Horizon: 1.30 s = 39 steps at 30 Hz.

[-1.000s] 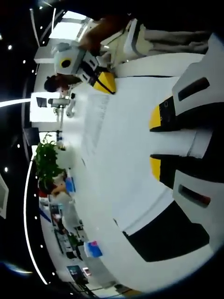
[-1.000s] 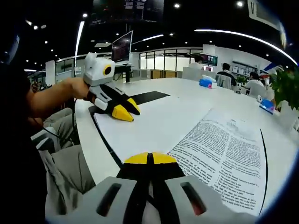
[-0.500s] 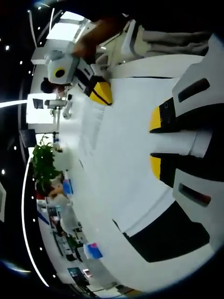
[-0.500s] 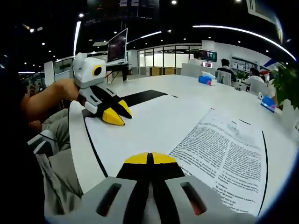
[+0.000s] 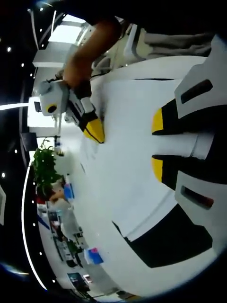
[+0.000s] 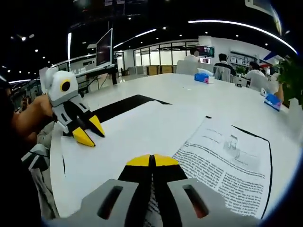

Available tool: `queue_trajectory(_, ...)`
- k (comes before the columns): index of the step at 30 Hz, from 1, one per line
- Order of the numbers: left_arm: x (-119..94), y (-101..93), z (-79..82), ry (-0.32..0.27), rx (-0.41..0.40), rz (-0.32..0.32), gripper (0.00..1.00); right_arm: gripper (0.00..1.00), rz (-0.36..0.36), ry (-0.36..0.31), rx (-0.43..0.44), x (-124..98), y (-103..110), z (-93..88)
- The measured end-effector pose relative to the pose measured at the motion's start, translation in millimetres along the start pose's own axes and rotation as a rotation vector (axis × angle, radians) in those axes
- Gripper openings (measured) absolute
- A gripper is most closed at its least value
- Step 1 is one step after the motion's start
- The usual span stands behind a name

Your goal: Flip through the bound document one page at a time

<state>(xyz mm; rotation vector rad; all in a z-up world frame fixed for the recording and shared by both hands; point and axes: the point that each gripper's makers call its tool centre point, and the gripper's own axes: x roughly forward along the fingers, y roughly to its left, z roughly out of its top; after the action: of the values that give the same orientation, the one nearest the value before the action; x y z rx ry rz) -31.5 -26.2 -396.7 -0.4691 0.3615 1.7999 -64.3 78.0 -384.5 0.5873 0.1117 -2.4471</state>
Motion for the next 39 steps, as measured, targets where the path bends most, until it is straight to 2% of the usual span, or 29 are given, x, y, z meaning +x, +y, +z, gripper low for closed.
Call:
queue_trajectory(7,-0.5,0.1,0.1,-0.017,-0.003,0.004,0.20,0.02,0.016,-0.001,0.024,12.4,-7.2,8.0)
queue_trajectory(15,0.5,1.0,0.4,-0.018,-0.005,0.002,0.20,0.02,-0.029,0.026,0.019,36.7,-40.6,21.2)
queue_trajectory(22,1.3,1.8,0.1,-0.041,-0.013,0.004,0.20,0.02,-0.027,0.049,0.067,54.7,-61.9,25.7)
queue_trajectory(33,2.4,1.9,-0.1,-0.059,-0.016,0.000,0.19,0.02,-0.029,0.074,0.048,75.1,-79.8,34.2)
queue_trajectory(39,2.0,1.3,0.2,-0.068,-0.012,0.001,0.19,0.02,-0.074,0.084,0.040,89.1,-94.7,40.5)
